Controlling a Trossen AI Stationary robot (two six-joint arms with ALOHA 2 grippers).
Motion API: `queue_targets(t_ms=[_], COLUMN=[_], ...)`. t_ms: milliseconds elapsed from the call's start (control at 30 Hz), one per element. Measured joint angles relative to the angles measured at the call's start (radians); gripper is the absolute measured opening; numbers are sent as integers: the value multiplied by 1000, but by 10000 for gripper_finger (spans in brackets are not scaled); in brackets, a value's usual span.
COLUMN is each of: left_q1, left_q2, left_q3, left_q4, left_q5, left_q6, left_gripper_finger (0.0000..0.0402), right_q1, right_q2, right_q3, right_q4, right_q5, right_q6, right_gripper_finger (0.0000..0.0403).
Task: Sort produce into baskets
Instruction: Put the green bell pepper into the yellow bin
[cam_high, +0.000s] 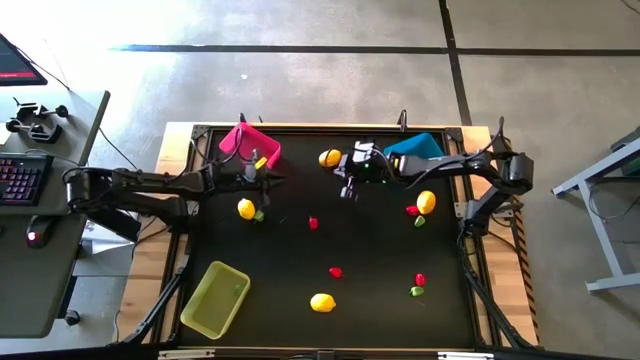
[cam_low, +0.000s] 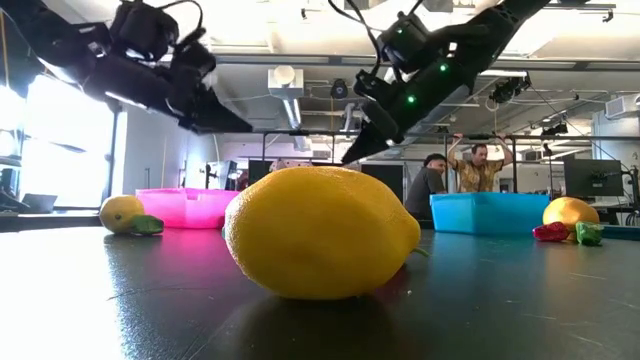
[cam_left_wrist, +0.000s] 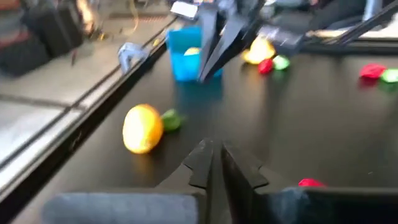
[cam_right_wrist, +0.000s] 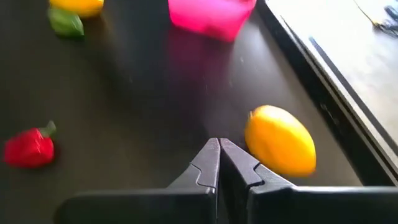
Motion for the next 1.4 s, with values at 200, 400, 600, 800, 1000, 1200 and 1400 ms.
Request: queue_targets(t_ms=[200,400,600,800,1000,1200,1400], left_q1=[-89,-140,-187,-227,-235,-235,-234], left_q2=[0,0,1,1,1,1,1], left_q3=[-24,-115,-163,-175,-175,-175,-175], left_q4=[119,293,311,334,332,332,331], left_q5=[0,0,-1,-5,-13,-13,-13], left_q6=[58,58,58,51,33,25,29], left_gripper_finger=[3,0,0,0,0,0,0], right_q1=[76,166,279,405,493,575,618], right_q2=[-64,-122,-125,-125,-125,-115,-83], right_q3=[0,0,0,0,27,31,30], right_q4=[-91,-187,-352,-487,-767,-1077,-1333], right_q5=[150,201,201,235,233,240,212], right_q6=[28,137,298,547,1001,1542,2037], right_gripper_finger=[1,1,1,49,133,168,169])
